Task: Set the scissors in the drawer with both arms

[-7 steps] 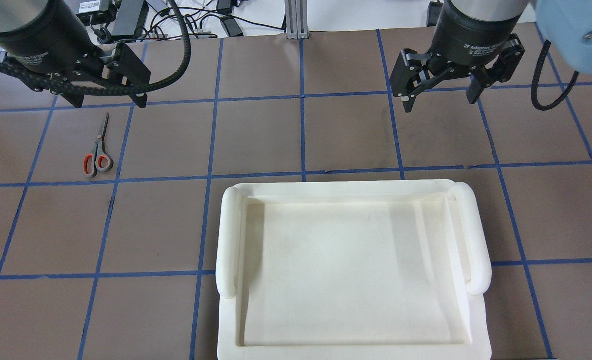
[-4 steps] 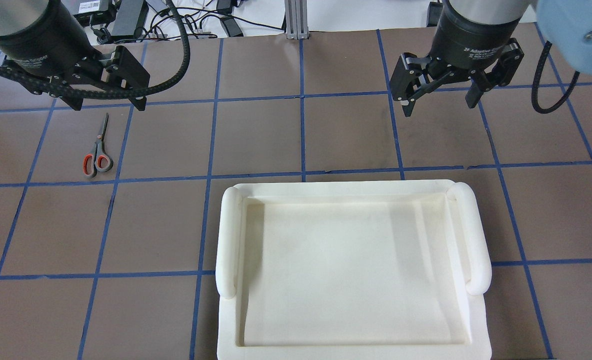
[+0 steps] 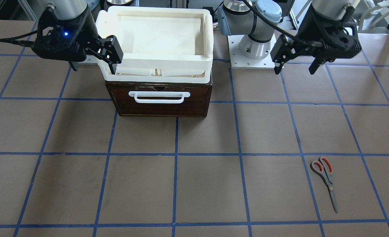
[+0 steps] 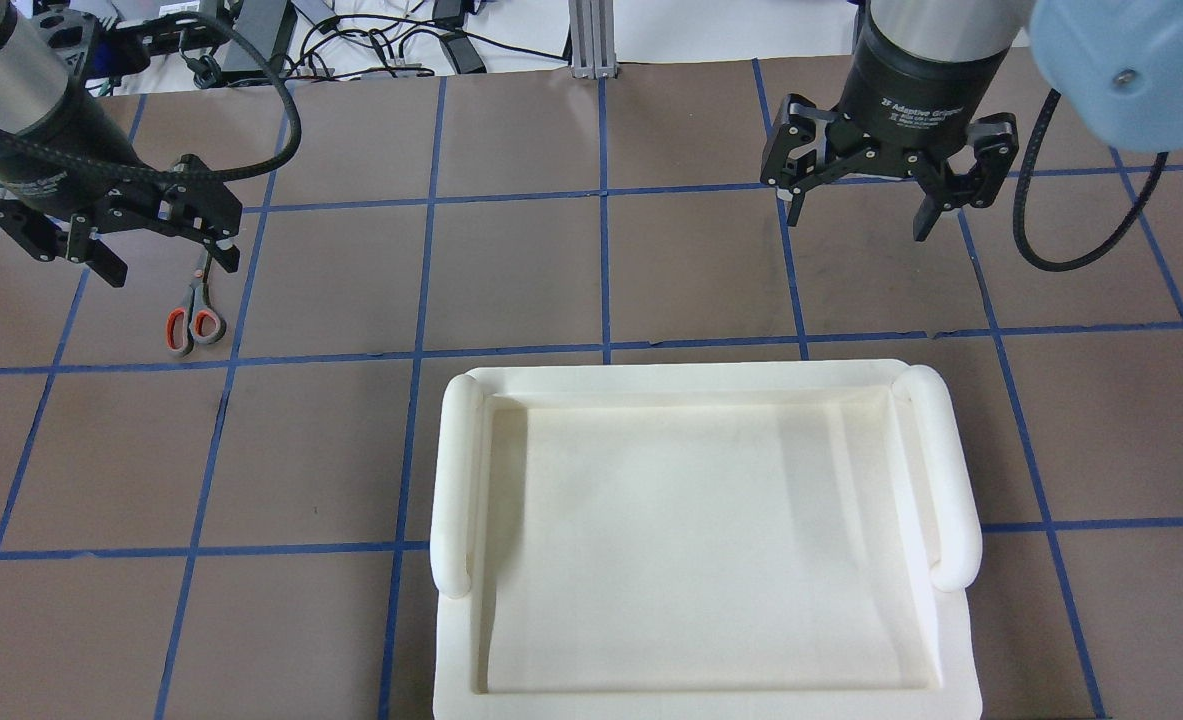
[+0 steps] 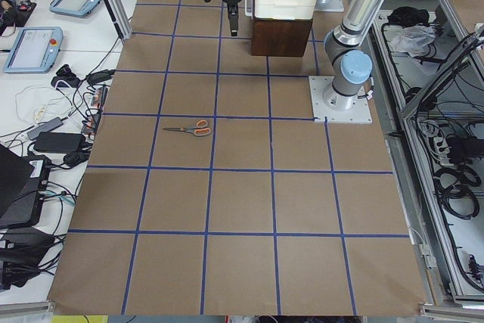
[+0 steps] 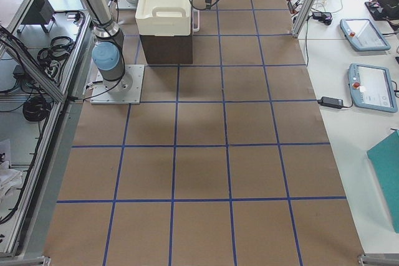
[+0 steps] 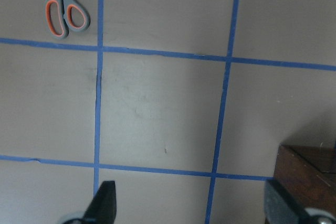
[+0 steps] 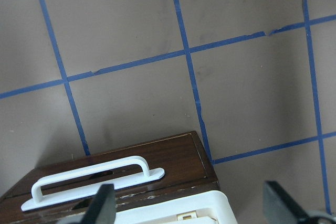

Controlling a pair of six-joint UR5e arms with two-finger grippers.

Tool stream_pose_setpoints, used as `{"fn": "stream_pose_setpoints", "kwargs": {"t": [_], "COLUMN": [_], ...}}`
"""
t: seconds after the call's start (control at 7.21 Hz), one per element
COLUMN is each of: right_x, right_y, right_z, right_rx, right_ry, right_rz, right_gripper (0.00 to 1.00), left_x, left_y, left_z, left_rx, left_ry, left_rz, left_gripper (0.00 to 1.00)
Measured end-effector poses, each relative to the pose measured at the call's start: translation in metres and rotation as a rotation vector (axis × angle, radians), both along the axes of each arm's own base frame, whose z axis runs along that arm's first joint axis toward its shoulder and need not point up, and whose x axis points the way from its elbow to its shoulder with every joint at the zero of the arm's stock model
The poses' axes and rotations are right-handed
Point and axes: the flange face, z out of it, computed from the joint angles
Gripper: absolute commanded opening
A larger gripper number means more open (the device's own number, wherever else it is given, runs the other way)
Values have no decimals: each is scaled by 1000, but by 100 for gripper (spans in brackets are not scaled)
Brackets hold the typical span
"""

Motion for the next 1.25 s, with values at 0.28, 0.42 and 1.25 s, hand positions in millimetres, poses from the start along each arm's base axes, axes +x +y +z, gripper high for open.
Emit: {"fn": "stream_pose_setpoints", "kwargs": {"t": [0.28, 0.42, 1.25], "right_x": [20, 40, 133], "right_y": [-12, -17, -36], "right_z": [-26, -44, -147], "right_rx": [41, 58, 126], "right_ry": [19, 35, 140], "right_rz": [-254, -339, -704], "right_gripper": [100, 100, 100], "left_x": [40, 58, 174], "left_y": [-43, -71, -198], "left_z": [-66, -100, -247], "left_rx": [14, 3, -23], "left_ry": [-35, -61, -78], "left_rz": [-19, -43, -49], "left_gripper": [100, 100, 100]}}
